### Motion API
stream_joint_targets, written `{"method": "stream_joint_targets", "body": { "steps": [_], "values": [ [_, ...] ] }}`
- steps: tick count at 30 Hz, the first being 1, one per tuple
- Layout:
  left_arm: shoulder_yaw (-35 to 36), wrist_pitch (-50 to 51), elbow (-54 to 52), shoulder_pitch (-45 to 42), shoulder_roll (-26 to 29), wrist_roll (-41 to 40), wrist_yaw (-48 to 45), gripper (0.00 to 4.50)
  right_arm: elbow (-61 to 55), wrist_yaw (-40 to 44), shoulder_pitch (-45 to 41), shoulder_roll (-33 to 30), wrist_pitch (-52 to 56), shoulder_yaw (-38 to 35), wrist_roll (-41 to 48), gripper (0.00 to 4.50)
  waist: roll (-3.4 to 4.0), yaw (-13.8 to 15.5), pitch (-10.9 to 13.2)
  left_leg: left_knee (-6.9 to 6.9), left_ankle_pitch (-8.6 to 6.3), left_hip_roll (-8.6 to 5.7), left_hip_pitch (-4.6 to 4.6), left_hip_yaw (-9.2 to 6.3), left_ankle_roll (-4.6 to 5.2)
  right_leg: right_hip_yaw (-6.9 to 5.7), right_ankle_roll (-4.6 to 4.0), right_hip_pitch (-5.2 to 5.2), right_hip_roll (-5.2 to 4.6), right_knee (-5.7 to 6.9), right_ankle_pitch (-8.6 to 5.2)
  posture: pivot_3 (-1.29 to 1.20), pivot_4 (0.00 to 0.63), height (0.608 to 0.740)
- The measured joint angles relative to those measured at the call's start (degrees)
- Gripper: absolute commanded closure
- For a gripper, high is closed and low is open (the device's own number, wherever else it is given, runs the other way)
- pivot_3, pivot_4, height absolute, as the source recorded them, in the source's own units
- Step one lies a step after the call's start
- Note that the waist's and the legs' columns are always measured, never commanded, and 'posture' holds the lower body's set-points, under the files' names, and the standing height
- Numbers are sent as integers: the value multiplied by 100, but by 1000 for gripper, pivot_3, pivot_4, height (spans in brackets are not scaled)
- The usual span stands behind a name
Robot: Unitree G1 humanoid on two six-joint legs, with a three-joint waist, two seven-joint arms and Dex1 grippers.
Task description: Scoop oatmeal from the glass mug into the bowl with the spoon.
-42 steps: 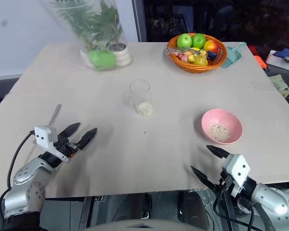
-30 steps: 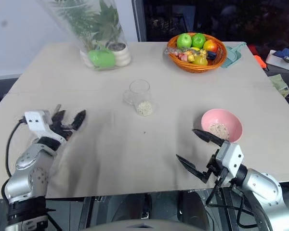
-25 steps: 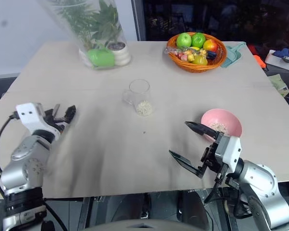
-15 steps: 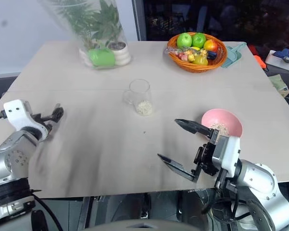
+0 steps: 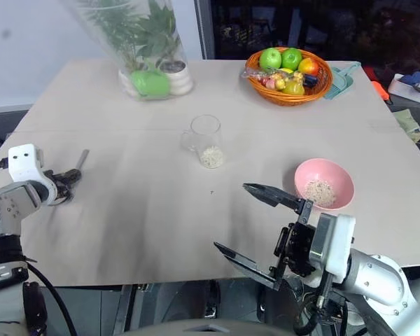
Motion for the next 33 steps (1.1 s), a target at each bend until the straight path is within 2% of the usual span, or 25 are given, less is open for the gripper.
{"method": "stream_joint_targets", "body": {
  "steps": [2, 3, 7, 11, 13, 17, 19, 20, 21, 23, 24, 26, 29, 33],
  "values": [
    [32, 80, -39, 23, -4, 3, -34, 4186, -9, -103, 51, -152, -24, 47, 27, 0, 2, 1, 0, 0, 0, -1, 1, 0, 0, 1, 0, 0, -2, 1, 0, 0, 150, 740],
    [47, 103, -49, 26, -7, 6, -40, 4480, -14, -130, 45, -186, -16, 47, 48, 0, 2, 2, -1, 0, 0, -1, 0, 0, 0, 0, 0, 0, -3, 1, 0, 0, 150, 740],
    [181, 136, -122, 41, -104, 4, -44, 4480, -38, -247, -101, -244, 271, 43, 183, 0, 5, 3, -2, 0, 0, -1, 1, 0, 0, 1, 0, 0, -3, 1, 0, 0, 150, 740],
    [506, -134, -453, 61, -587, -120, -32, 4480, -21, -551, -556, -209, 648, -97, 307, 0, -1, 30, 1, 5, 1, -1, -5, -6, -1, -4, -1, 0, -5, 1, 1, 0, 150, 740],
    [513, -490, -823, 88, -839, -209, -101, 4480, 28, -807, -927, -216, 942, -266, 436, 0, -30, 33, 16, 7, 9, 2, -9, -9, -16, -6, -20, -3, -6, 1, 12, 0, 150, 740],
    [540, -1574, -1900, -379, -1496, -595, -352, 4480, 116, -1608, -2446, -686, 2012, -498, 1431, 0, -62, 26, 43, 23, 16, 2, -38, -23, -27, -3, -30, -13, -18, -3, 18, 0, 150, 740],
    [323, -2054, -2402, -599, -1512, -648, -600, 4480, 227, -2018, -3270, -983, 2567, -554, 2049, 0, -59, -8, 44, 18, 16, -5, -48, -25, -27, -3, -37, -22, -18, -8, 22, 0, 150, 740],
    [90, -2302, -2755, -781, -1500, -690, -810, 4480, 473, -2267, -3933, -1036, 2944, -528, 2714, 0, -58, -22, 44, 15, 17, -9, -49, -28, -27, -4, -16, -22, -11, -9, 34, 0, 150, 740],
    [-10, -2356, -2817, -833, -1500, -691, -877, 4480, 545, -2344, -4079, -1019, 3006, -523, 2866, 0, -57, -21, 45, 13, 17, -17, -51, -29, -27, -7, -15, -22, -8, -11, 35, 0, 150, 740],
    [-496, -2759, -2905, -1016, -1485, -644, -1362, 4480, 1191, -2818, -5073, -645, 3394, -365, 3453, 0, -54, -50, 47, 14, 18, -23, -59, -18, -26, -19, -13, -32, 3, -9, 36, 0, 150, 740],
    [-954, -3097, -3050, -1130, -1441, -549, -1768, 4480, 1667, -3036, -5643, -445, 3604, -277, 3646, 0, -54, -43, 48, 18, 18, -26, -67, -14, -25, -21, -13, -40, 4, -7, 36, 0, 150, 740],
    [-1465, -3625, -3240, -1207, -1300, -347, -2308, 4480, 2301, -3176, -6171, -135, 3875, -190, 3823, 0, -54, -36, 47, 17, 18, -26, -71, 10, -25, -22, -13, -41, 5, -10, 36, 0, 150, 740],
    [-1874, -4270, -3201, -1231, -1186, -46, -2872, 4480, 3341, -3226, -6640, 325, 4133, -159, 3877, 0, -51, -43, 48, 16, 18, -25, -78, 26, -24, -18, -11, -51, 8, -7, 37, 0, 150, 740],
    [-2242, -4972, -2992, -1347, -1156, 124, -3471, 4480, 5190, -2572, -7046, 711, 4136, -160, 3277, 0, -50, -19, 49, 20, 18, -24, -84, 24, -21, -20, -10, -51, 8, -7, 37, 0, 150, 740]
  ]
}}
